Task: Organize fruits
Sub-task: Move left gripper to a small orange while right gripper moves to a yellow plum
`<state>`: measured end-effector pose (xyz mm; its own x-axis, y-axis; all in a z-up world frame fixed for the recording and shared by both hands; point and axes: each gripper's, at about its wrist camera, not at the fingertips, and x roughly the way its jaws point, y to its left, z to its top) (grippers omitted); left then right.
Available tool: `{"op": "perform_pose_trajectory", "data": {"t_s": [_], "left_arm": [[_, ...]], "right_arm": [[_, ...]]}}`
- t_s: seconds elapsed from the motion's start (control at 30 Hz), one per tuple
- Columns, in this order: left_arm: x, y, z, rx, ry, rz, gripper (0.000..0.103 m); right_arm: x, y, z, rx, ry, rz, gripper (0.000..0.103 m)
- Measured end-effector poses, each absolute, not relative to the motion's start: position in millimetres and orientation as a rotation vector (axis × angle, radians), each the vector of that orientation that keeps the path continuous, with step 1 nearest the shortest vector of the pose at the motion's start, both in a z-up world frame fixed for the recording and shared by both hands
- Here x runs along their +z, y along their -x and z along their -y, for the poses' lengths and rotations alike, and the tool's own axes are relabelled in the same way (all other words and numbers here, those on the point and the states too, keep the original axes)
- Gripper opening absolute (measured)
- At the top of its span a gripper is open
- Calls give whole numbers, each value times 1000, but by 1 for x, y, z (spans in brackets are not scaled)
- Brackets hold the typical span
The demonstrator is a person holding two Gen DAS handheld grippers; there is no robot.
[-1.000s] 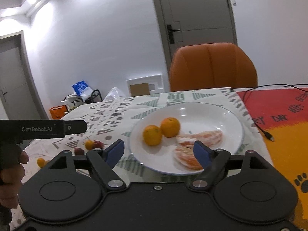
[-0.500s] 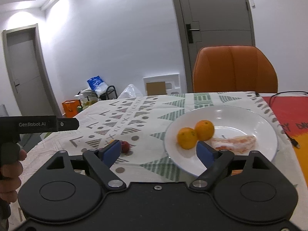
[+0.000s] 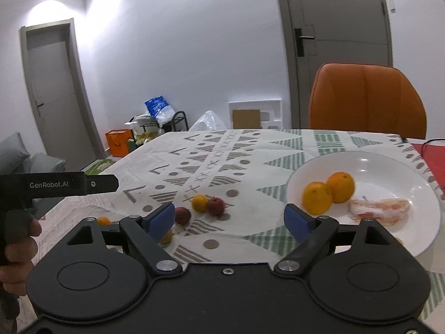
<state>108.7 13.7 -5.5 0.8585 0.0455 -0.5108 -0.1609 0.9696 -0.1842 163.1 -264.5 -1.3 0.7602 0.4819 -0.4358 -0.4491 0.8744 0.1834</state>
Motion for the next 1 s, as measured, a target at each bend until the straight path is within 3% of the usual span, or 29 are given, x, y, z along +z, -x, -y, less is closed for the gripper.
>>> {"op": "perform_pose_trajectory", "data": {"t_s": [0.3, 0.47, 0.7, 0.8, 0.87, 1.0], "left_arm": [[-21, -102, -35, 127, 282, -531, 83], [-33, -100, -44, 130, 318, -547, 66], [-50, -103, -51, 139, 379, -575, 53], [-56, -103, -54, 148, 390, -577, 40], [-57, -102, -58, 148, 394, -580, 22], [-58, -99, -64, 142, 422, -576, 22]], "right_arm": [[-3, -165, 240, 543, -27, -514, 85], [-6, -165, 227, 560, 4, -532, 85], [-10, -165, 209, 599, 62, -556, 85], [-10, -167, 202, 618, 82, -566, 84], [-12, -168, 196, 630, 91, -575, 83], [-16, -168, 184, 649, 109, -591, 77]]}}
